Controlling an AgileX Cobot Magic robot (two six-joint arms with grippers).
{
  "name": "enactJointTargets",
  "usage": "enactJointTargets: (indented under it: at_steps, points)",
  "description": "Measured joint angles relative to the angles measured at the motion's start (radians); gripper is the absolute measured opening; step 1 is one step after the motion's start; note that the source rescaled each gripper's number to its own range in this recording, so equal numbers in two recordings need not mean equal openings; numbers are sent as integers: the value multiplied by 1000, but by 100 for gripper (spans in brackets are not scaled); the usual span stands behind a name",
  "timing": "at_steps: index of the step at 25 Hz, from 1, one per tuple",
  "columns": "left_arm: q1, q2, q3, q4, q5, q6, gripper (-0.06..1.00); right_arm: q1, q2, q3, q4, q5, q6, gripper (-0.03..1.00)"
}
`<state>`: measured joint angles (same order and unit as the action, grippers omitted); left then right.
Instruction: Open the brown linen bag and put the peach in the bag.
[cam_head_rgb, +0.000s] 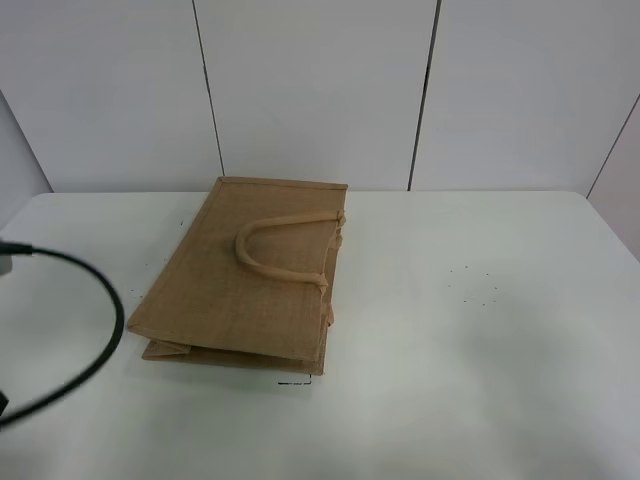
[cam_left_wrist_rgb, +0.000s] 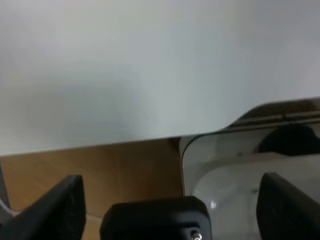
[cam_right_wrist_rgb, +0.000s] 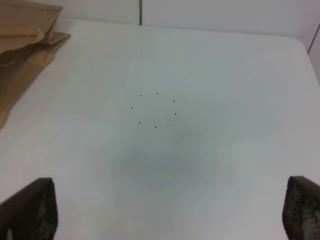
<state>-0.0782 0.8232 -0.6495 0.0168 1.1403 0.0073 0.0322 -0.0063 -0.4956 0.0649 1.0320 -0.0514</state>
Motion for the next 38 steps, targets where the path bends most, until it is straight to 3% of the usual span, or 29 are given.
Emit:
enactJointTargets:
  at_steps: [4,18,38]
  points:
    - [0,-207,136,-1,-65,0,100,0,0,0,0,0,0,100]
    - [0,-787,145,-4,-88,0,100,0,0,0,3,0,0,100]
    - [0,-826,145,-4,-88,0,100,0,0,0,4,0,0,100]
